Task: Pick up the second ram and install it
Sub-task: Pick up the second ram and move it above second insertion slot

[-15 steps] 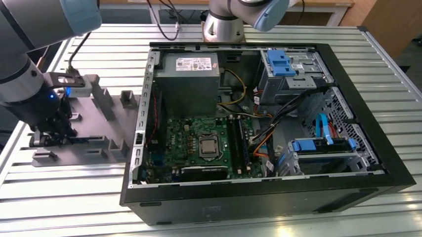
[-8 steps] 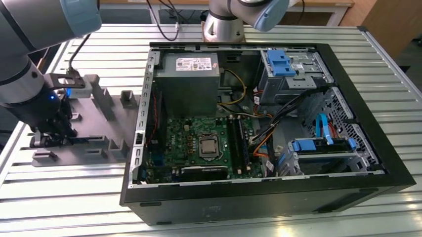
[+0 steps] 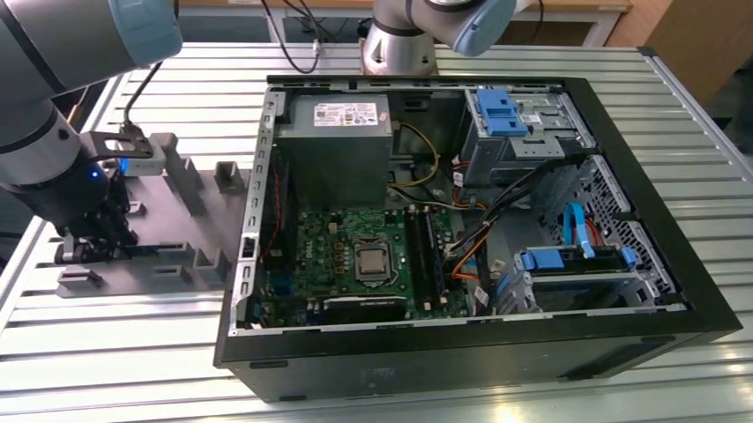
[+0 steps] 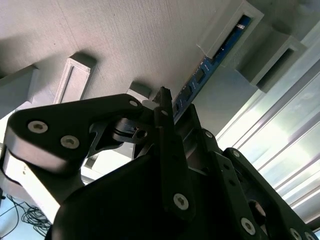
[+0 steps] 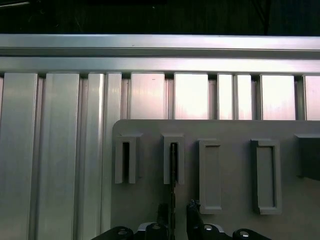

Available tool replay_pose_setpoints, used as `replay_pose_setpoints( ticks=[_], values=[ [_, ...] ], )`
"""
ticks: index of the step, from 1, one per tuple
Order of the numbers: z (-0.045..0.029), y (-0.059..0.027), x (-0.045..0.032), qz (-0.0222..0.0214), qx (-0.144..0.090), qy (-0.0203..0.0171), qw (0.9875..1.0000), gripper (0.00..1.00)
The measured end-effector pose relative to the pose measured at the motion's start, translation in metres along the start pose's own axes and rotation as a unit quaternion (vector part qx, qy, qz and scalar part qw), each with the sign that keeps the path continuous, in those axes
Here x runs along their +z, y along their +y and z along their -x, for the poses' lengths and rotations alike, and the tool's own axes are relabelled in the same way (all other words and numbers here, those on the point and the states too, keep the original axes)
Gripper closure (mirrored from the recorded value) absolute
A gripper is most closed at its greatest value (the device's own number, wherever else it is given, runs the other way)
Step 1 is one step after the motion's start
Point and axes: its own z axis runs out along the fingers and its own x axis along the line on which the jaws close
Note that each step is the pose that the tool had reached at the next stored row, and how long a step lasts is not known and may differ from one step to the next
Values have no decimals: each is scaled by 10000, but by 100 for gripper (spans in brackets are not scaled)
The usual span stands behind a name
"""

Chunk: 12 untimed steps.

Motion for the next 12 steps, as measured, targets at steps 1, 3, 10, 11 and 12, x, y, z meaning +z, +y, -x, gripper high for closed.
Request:
replay_pose_setpoints(
  ticks=[1,3,10,11,12],
  values=[
    [0,0,0,0,0,0,10000,71],
    [0,0,-1,1,0,1,10000,71],
    [0,0,0,1,0,1,10000,80],
    [1,0,0,0,0,1,10000,80],
    [0,0,0,1,0,0,10000,80]
  ],
)
